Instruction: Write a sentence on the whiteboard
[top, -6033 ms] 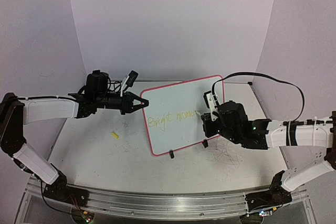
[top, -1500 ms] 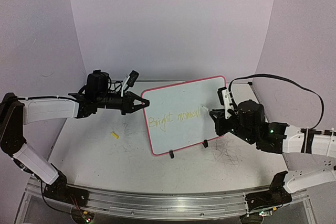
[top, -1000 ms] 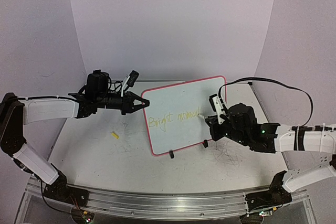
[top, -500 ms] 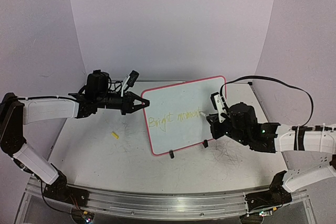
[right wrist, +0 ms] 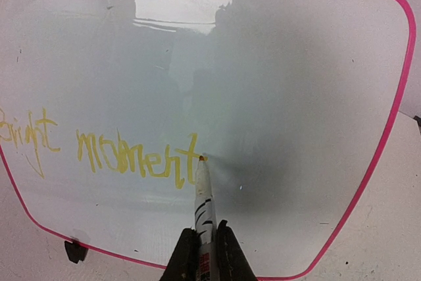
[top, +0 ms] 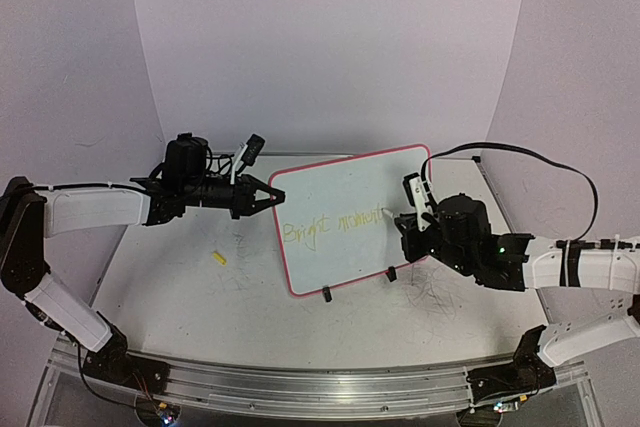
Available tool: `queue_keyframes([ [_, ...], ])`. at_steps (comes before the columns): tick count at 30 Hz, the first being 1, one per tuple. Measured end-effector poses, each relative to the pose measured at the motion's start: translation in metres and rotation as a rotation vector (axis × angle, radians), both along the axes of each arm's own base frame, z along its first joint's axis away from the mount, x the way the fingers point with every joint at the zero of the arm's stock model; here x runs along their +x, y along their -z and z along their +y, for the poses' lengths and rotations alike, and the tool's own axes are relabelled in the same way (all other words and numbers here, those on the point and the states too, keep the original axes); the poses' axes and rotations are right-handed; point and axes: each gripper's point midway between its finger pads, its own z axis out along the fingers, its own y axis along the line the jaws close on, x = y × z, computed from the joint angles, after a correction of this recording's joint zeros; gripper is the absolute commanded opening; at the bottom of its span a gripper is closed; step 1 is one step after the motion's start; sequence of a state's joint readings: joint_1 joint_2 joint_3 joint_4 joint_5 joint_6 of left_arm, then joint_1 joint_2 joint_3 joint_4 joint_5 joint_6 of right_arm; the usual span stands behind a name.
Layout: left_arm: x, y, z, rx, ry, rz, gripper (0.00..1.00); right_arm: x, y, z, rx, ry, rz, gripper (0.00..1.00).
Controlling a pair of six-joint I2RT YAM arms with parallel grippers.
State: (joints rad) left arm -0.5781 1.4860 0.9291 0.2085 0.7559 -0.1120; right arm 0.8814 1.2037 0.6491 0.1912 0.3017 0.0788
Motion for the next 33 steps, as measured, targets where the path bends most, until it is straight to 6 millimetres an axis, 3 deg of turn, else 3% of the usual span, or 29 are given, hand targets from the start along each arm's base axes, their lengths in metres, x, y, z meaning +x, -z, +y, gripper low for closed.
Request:
queue_keyframes([
  [16,-0.0001,0.0,0.0,0.0,0.0,0.0,0.0,0.0049,-0.0017,-0.0076,-0.007,0.053,-0.015,0.0],
  [33,-0.0004,-0.0002,-0.0005,-0.001,0.001,0.0,0.0,0.0091,0.0063,-0.0031,-0.027,0.052,0.002,0.0],
])
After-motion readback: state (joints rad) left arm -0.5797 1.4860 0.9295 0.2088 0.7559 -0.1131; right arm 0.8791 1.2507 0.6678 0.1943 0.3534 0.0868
